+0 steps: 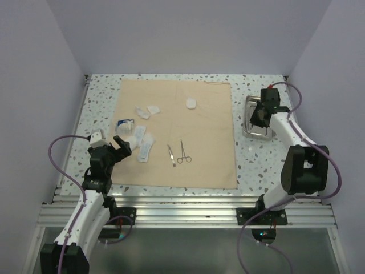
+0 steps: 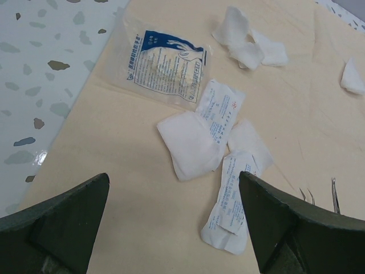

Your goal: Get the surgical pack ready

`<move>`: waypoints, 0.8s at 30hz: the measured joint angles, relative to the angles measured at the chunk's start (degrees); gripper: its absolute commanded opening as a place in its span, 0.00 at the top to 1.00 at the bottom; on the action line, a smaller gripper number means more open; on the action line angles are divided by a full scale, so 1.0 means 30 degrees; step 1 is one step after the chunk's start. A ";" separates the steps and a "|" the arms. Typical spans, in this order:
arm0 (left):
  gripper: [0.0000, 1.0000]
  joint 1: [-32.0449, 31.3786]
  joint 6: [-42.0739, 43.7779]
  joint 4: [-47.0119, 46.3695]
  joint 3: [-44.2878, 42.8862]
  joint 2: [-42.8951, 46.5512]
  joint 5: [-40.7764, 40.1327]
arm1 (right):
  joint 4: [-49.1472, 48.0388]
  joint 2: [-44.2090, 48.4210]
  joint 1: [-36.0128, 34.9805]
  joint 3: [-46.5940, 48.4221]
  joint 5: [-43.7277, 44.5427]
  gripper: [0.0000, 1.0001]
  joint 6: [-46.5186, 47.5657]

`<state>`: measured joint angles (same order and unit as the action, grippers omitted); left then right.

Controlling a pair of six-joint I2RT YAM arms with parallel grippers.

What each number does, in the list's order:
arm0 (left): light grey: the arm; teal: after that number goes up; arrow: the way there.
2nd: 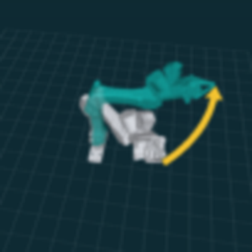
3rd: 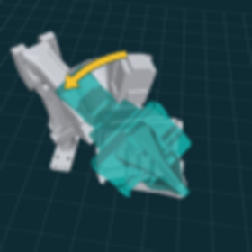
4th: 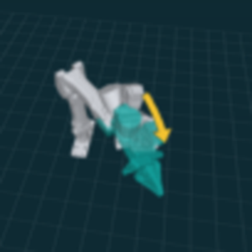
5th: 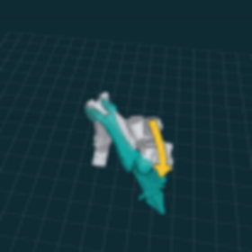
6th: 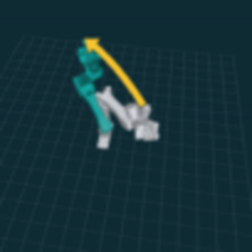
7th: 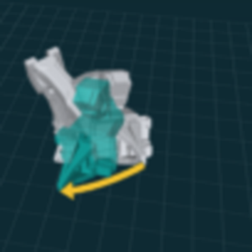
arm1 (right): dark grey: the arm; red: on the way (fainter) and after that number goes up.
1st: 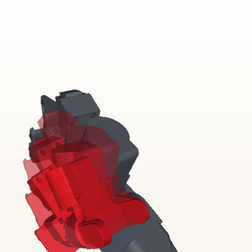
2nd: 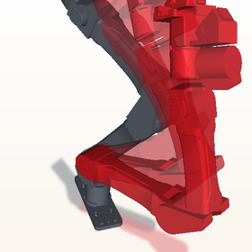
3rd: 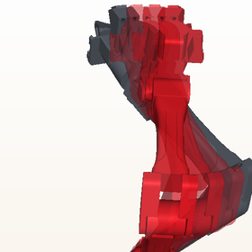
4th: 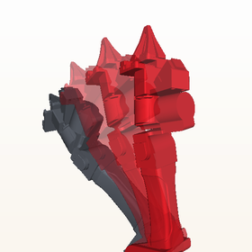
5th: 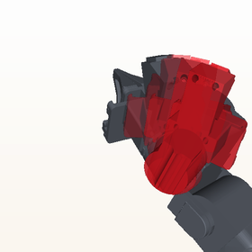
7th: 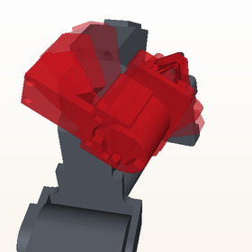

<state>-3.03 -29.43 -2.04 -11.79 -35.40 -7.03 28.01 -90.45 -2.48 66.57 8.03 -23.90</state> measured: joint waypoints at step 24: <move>0.00 0.0000 0.0000 0.0000 0.0000 -0.0022 0.0015 | 0.1158 -0.7322 0.2885 0.5173 0.1515 0.56 0.0852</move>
<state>-3.03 -29.43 -2.04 -11.79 -35.46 -6.98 31.48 -112.42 6.17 82.08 12.58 -21.34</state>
